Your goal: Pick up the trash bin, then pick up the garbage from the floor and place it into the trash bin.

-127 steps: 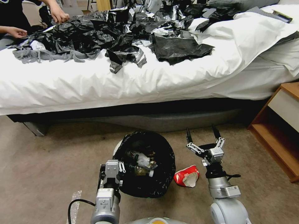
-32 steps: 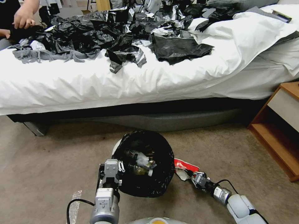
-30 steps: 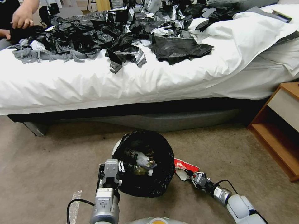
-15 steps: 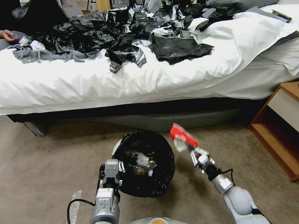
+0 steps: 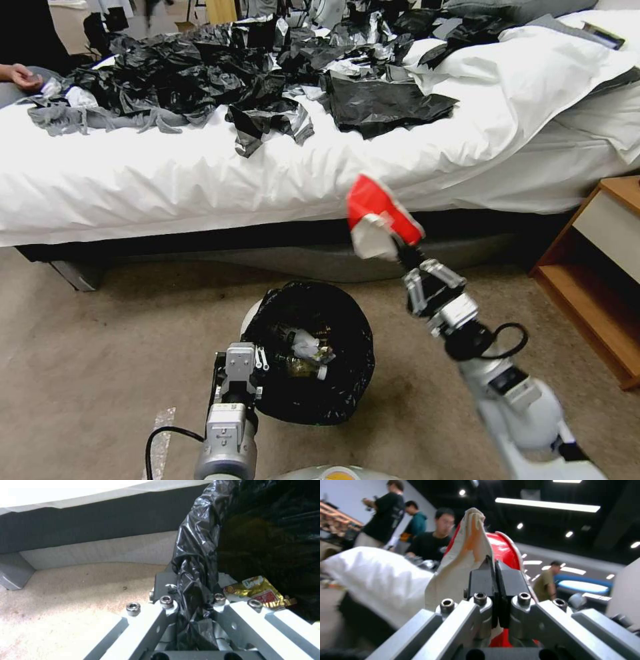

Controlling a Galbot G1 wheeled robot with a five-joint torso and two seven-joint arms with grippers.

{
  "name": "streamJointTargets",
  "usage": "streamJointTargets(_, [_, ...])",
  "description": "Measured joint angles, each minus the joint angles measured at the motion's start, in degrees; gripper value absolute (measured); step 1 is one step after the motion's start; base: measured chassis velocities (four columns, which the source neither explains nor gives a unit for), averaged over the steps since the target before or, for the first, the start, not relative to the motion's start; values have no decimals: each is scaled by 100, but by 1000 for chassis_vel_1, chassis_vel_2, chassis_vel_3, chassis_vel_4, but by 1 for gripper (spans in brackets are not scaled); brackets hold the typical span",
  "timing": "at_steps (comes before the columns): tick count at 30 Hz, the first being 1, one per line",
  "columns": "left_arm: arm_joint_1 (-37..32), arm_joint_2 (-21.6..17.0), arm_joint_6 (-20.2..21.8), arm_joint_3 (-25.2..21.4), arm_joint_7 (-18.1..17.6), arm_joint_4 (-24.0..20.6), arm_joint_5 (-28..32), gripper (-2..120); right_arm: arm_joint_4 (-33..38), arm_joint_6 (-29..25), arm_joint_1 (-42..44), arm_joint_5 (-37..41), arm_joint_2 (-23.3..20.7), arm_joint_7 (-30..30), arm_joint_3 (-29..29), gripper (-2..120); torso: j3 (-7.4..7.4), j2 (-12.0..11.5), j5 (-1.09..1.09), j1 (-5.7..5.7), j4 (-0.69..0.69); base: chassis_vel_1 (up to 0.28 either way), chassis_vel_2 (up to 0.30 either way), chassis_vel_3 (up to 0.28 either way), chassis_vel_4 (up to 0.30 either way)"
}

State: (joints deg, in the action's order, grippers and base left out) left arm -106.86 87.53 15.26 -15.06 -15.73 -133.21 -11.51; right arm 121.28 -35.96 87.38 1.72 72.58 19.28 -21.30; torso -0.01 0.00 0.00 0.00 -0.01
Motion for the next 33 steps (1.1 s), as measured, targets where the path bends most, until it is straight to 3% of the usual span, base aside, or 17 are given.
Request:
streamJointTargets(4, [9, -12, 0, 22, 1, 9, 7, 2, -459, -133, 176, -467, -5, -45, 495, 0, 0, 0, 1, 0, 1, 0, 0, 0, 0])
streamJointTargets(11, [13, -25, 0, 44, 1, 10, 16, 2, -1079, -108, 149, -804, -4, -100, 873, 0, 0, 0, 1, 0, 0, 0, 0, 0, 0])
streamJointTargets(27, [15, -12, 0, 64, -9, -5, 12, 2, -1643, -60, -46, -1160, 64, -190, 1027, 0, 1, 0, 0, 0, 1, 0, 0, 0, 0])
streamJointTargets(30, [22, -14, -1, 64, -8, -22, 14, 2, -1645, -62, -9, -1229, 47, -181, 1022, 6, 1, 0, 1, 0, 0, 0, 0, 0, 0])
streamJointTargets(33, [28, -15, -1, 64, 4, -23, 18, 2, -1630, -71, 34, -1270, 32, -178, 1014, 21, 1, 0, 1, 0, 1, 0, 0, 0, 0])
